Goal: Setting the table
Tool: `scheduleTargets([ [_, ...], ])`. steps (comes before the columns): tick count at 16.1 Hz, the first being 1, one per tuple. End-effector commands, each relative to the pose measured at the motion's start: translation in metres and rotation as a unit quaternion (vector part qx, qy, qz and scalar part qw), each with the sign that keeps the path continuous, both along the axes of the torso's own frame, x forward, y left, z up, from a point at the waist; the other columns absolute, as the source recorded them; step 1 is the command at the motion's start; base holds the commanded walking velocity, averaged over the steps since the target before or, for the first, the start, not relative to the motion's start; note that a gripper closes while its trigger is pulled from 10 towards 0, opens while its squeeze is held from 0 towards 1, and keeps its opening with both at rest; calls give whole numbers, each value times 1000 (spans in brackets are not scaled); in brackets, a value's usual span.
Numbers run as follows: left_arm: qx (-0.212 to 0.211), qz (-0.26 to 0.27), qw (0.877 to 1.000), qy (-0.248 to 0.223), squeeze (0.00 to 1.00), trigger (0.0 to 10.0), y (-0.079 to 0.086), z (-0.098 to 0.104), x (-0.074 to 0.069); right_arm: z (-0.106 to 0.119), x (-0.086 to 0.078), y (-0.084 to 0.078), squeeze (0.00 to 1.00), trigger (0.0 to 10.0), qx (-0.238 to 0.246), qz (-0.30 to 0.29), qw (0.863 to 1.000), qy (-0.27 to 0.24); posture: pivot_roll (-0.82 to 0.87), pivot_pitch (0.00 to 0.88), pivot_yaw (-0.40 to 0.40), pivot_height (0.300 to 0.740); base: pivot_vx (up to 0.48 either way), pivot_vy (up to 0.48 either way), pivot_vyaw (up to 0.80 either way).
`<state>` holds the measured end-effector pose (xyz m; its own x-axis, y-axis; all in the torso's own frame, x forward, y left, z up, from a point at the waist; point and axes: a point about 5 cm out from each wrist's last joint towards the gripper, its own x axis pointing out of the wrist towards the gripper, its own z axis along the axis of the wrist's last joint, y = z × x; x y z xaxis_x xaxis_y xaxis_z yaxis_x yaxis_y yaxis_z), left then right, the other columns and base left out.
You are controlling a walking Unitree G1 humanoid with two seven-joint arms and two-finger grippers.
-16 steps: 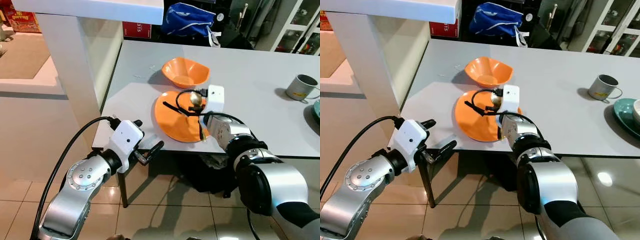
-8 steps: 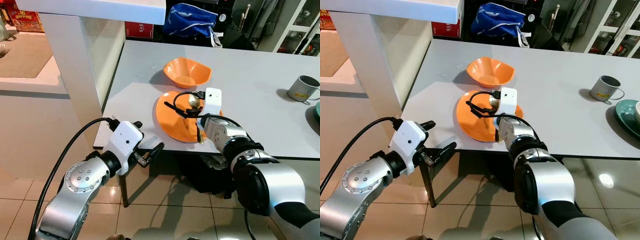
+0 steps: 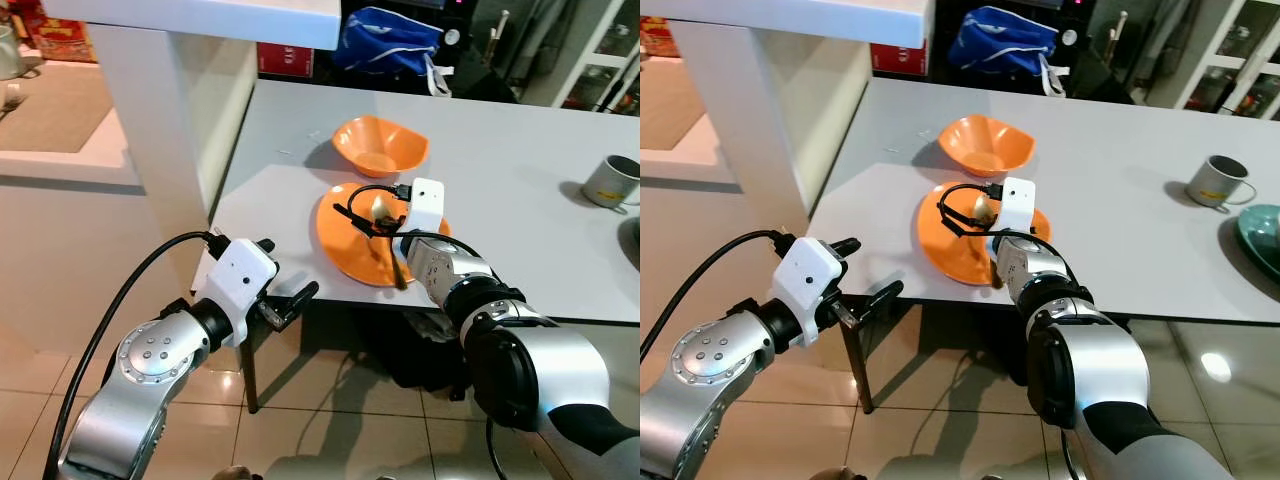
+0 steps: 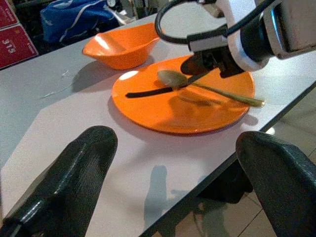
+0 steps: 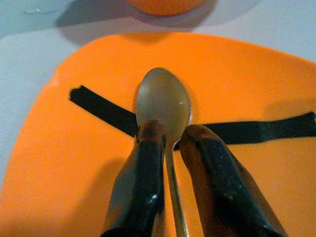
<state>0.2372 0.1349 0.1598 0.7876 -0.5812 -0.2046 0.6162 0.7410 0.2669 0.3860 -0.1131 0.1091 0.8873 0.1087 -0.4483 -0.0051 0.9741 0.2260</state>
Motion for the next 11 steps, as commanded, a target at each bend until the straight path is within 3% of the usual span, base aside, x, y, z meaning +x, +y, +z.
scheduleTargets([
  [1, 1, 3, 1000, -5, 0, 10000, 2, 3, -2, 6, 3, 0, 612, 10000, 3, -8, 1000, -8, 212, 0, -100, 740, 0, 0, 0],
  [6, 7, 6, 1000, -18, 0, 10000, 4, 7, 1, 18, 9, 1, 565, 10000, -1, -9, 999, -37, 203, 0, -93, 740, 0, 0, 0],
  [7, 6, 12, 1000, -23, 0, 10000, 3, 8, 2, 23, 10, 0, 196, 10000, -12, -4, 999, -50, 195, 0, -92, 740, 0, 0, 0],
  [8, 11, 41, 998, -44, 0, 10000, 1, 7, 10, 37, 16, -5, 0, 10000, -7, 1, 995, -95, 153, 0, -89, 740, 0, 0, 0],
  [9, 7, 53, 997, -52, 0, 10000, 0, 7, 13, 42, 17, -7, 0, 10000, -5, 3, 994, -113, 145, 0, -88, 740, 0, 0, 0],
  [11, -1, 139, 989, -49, 0, 10000, 6, -3, 24, 33, 6, -23, 0, 10000, -2, 11, 987, -159, 69, 0, -72, 740, 0, 240, 0],
])
